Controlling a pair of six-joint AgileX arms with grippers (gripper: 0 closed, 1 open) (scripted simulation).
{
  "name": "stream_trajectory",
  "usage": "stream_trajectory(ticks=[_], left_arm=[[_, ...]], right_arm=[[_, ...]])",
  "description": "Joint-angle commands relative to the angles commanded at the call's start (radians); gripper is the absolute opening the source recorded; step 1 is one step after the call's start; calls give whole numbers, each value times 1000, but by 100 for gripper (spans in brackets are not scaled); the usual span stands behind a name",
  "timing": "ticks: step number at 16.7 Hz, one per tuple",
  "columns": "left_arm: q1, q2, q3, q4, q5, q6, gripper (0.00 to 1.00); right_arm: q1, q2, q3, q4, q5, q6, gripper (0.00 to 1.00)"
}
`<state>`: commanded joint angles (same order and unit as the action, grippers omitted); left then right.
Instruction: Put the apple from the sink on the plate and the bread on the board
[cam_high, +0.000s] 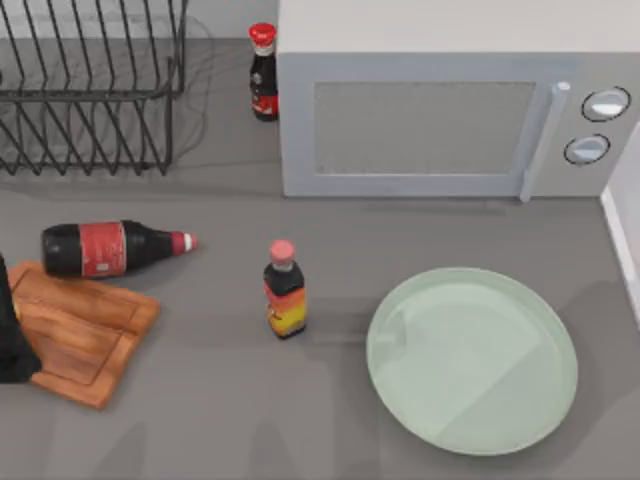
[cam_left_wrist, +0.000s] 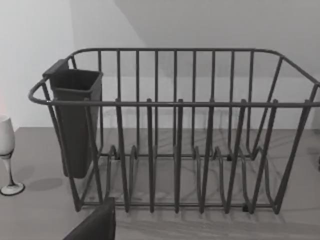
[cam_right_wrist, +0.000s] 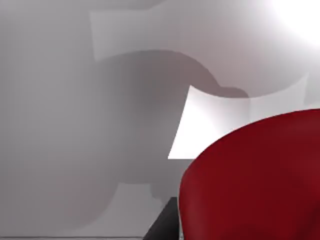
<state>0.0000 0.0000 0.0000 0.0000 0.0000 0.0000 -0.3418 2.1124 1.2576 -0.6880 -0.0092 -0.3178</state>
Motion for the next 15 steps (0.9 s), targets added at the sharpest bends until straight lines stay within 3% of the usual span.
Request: stream_trajectory(ticks=[4, 11, 15], left_arm=[[0, 0, 0, 0, 0, 0, 100], [0, 0, 0, 0, 0, 0, 100], [0, 0, 0, 0, 0, 0, 100]], right_arm=[[0, -101, 56, -156, -1, -2, 0], [8, -122, 69, -173, -1, 7, 0], [95, -173, 81, -233, 4, 98, 0]])
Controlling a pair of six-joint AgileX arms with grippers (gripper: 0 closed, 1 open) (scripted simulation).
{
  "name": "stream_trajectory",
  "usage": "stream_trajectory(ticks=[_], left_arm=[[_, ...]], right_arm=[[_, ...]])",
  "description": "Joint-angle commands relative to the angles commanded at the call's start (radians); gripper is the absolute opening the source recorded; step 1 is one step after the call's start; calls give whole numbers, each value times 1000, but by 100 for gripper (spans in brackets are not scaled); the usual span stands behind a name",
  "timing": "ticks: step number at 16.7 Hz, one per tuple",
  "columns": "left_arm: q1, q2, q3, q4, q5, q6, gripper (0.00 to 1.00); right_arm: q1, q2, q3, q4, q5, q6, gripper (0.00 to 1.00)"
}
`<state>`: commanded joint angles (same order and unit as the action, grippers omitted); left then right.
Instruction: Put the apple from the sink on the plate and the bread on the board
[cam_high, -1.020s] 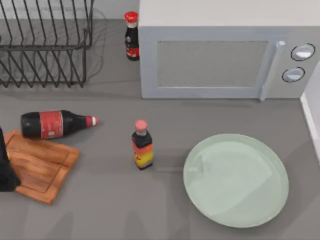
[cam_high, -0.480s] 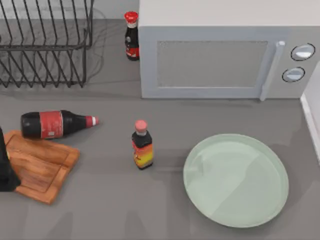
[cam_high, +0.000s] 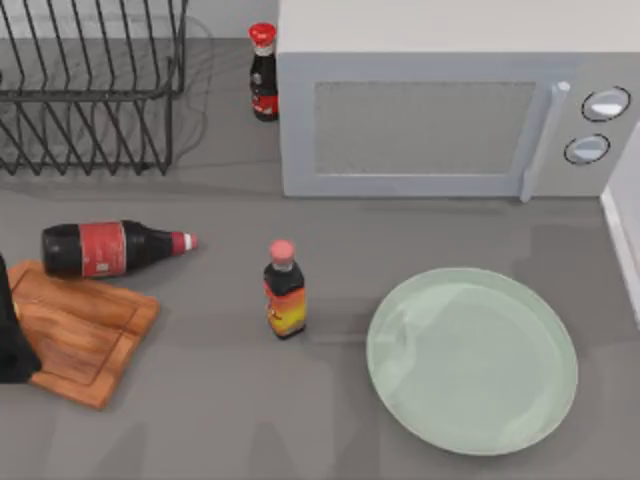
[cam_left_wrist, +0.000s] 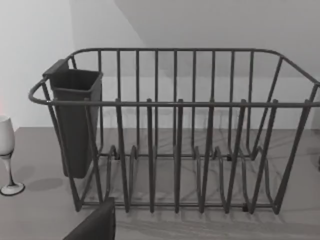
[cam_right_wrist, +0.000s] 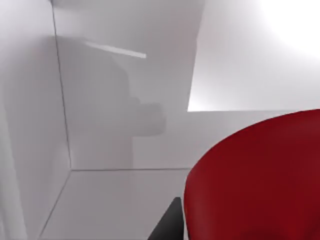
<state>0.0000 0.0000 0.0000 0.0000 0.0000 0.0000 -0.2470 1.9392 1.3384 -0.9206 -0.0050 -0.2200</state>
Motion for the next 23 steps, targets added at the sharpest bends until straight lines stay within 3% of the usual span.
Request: stream_trajectory(ticks=[16, 23], left_arm=[[0, 0, 0, 0, 0, 0, 100], [0, 0, 0, 0, 0, 0, 100]], right_arm=[[747, -115, 87, -297, 7, 737, 0], [852, -114, 142, -305, 6, 839, 0]])
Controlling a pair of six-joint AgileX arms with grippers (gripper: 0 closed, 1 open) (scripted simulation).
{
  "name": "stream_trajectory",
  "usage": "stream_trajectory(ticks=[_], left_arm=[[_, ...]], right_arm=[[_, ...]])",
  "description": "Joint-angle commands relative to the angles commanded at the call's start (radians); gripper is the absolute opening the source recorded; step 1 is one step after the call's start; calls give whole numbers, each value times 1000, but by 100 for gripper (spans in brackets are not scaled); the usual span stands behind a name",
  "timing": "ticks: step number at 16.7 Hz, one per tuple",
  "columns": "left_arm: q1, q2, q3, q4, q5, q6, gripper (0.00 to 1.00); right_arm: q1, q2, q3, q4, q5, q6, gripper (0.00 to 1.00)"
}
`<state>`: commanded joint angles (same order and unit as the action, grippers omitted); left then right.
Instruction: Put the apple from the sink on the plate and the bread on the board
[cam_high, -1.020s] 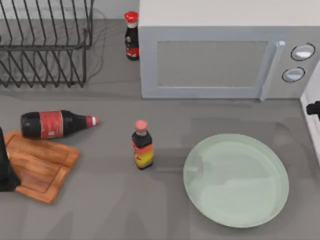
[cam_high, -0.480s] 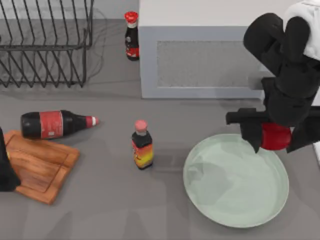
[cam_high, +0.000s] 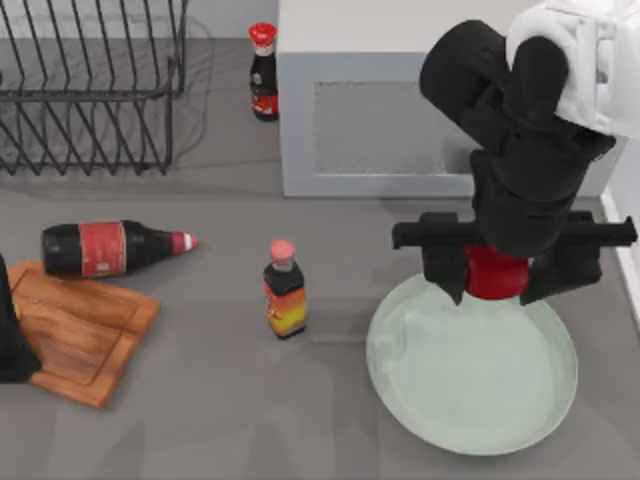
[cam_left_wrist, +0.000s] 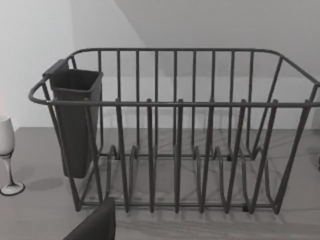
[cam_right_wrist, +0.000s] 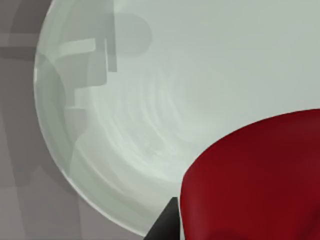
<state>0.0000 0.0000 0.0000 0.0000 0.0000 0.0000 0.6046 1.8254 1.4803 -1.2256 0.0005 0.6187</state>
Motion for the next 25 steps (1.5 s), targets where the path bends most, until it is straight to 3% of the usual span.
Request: stream_trajectory(ticks=[2, 15, 25], left_arm=[[0, 0, 0, 0, 0, 0, 100], [0, 0, 0, 0, 0, 0, 100], [0, 0, 0, 0, 0, 0, 100]], right_arm=[[0, 0, 0, 0, 0, 0, 0], [0, 0, 0, 0, 0, 0, 98], [-2, 0, 0, 0, 0, 0, 100]])
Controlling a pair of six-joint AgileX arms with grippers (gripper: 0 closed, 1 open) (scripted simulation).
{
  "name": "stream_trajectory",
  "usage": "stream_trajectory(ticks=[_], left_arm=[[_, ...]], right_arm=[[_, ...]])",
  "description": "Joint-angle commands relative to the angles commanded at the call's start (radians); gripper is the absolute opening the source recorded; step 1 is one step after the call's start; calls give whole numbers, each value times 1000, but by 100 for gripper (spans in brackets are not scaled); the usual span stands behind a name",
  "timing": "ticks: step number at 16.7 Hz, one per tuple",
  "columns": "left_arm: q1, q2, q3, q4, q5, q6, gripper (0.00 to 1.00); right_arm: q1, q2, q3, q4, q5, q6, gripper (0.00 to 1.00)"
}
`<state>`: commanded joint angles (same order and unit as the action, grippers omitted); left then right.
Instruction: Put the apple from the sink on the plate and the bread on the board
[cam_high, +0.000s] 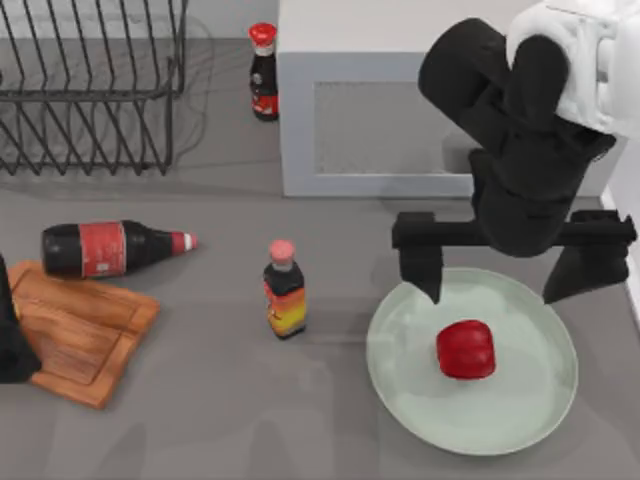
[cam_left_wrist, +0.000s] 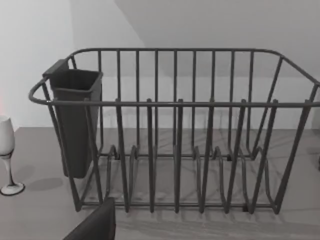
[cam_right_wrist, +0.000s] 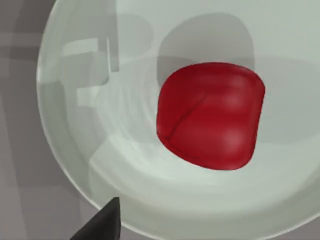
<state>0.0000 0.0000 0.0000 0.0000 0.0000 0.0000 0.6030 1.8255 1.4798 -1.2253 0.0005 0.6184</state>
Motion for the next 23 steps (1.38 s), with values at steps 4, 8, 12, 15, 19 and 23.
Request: stream_trajectory(ticks=[4, 8, 12, 15, 19, 23], left_arm=[[0, 0, 0, 0, 0, 0, 100], [0, 0, 0, 0, 0, 0, 100], [0, 0, 0, 0, 0, 0, 100], [0, 0, 0, 0, 0, 0, 100], [0, 0, 0, 0, 0, 0, 100], [0, 0, 0, 0, 0, 0, 100]], right_arm=[[-37, -102, -88, 74, 0, -38, 100], [-119, -341, -293, 243, 0, -122, 100], [-231, -697, -562, 469, 0, -237, 100], [-328, -1042, -811, 666, 0, -336, 100], [-456, -1465, -1151, 931, 0, -468, 100], [-559, -1731, -1392, 1140, 0, -574, 100]])
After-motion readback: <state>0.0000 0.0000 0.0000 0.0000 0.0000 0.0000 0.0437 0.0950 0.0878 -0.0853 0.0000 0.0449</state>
